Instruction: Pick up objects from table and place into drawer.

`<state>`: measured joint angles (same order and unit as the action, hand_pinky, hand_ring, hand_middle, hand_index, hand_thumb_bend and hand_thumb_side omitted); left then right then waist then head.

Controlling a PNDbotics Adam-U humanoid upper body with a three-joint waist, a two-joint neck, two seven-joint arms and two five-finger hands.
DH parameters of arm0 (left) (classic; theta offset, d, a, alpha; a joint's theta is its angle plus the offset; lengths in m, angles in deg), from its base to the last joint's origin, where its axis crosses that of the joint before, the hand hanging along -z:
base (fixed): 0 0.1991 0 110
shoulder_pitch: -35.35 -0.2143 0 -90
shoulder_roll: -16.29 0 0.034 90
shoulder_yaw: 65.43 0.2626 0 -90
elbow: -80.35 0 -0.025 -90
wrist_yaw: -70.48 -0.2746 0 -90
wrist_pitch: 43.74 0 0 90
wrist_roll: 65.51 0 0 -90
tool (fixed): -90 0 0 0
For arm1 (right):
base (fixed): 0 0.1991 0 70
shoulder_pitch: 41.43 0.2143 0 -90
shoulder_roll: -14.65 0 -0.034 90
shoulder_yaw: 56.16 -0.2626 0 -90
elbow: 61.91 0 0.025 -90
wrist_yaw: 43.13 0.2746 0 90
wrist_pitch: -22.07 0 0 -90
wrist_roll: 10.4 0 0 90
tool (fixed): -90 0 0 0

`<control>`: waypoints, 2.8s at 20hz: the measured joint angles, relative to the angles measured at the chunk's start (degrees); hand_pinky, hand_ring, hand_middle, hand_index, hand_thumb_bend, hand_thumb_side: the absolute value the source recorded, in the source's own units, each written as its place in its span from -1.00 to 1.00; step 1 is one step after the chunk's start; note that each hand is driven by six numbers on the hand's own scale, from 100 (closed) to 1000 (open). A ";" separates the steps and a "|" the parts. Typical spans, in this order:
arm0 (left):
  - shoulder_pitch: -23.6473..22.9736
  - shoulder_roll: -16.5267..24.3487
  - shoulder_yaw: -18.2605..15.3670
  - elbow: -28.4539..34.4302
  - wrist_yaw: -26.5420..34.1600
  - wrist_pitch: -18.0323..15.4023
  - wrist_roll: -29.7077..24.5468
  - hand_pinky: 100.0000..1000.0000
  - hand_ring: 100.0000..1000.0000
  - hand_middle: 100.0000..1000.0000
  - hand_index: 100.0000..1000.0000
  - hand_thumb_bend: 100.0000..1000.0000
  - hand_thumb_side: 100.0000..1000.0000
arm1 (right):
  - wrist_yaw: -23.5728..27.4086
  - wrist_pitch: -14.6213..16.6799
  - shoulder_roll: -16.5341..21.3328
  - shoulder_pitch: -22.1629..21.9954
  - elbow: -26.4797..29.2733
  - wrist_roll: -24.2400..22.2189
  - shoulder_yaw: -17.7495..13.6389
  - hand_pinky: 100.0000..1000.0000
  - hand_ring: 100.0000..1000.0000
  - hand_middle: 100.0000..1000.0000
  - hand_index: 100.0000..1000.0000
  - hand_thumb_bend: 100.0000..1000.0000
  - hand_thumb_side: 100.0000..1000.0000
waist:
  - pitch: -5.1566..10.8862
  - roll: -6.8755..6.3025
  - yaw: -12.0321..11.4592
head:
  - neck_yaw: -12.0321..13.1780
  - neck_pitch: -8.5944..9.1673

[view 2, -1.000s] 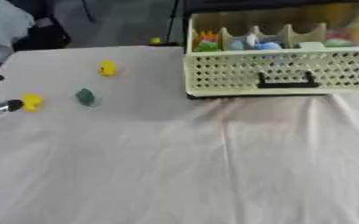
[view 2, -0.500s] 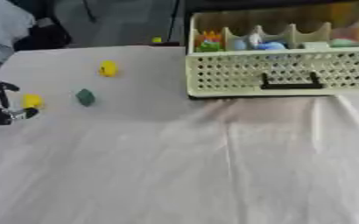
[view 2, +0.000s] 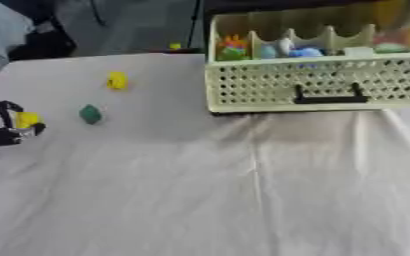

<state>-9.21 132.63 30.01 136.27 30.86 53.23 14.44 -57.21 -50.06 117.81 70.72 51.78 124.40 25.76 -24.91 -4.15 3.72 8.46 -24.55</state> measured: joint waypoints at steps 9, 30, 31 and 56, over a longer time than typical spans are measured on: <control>0.79 0.00 -1.10 -1.17 -3.39 1.91 3.18 -0.72 -0.41 0.26 0.66 -0.32 0.48 | -0.02 0.26 -0.82 -0.18 0.00 -1.53 0.39 -0.20 -0.32 -0.39 0.52 -1.00 -0.18 | -1.17 -0.21 0.56 | 0.11 0.57; 1.66 -0.01 -2.58 -3.48 -5.38 4.54 4.47 -0.72 -0.40 0.26 0.84 -0.31 0.52 | -0.23 0.03 -2.49 -0.66 0.00 -3.16 1.00 -0.18 -0.33 -0.41 0.56 -1.00 -0.20 | -2.61 -0.07 1.22 | 0.98 1.51; 1.66 -0.01 -2.71 -3.48 -5.29 4.60 4.48 -0.72 -0.40 0.26 0.83 -0.32 0.52 | -0.23 -0.01 -2.61 -0.76 0.00 -3.21 1.01 -0.17 -0.33 -0.41 0.56 -1.00 -0.20 | -2.61 -0.05 1.22 | 0.99 1.51; 2.02 -0.01 -4.86 -4.74 -0.30 6.68 6.58 -0.75 -0.40 0.26 0.78 -0.44 0.53 | -0.19 -0.55 -3.61 -1.46 0.00 -4.65 1.20 -0.15 -0.34 -0.42 0.57 -1.00 -0.21 | -2.98 -0.04 1.56 | 1.31 1.60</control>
<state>-7.20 132.63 25.15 131.53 30.56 59.91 21.02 -57.40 -50.61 114.20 69.26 51.78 119.75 26.96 -27.90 -4.18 5.28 9.77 -22.94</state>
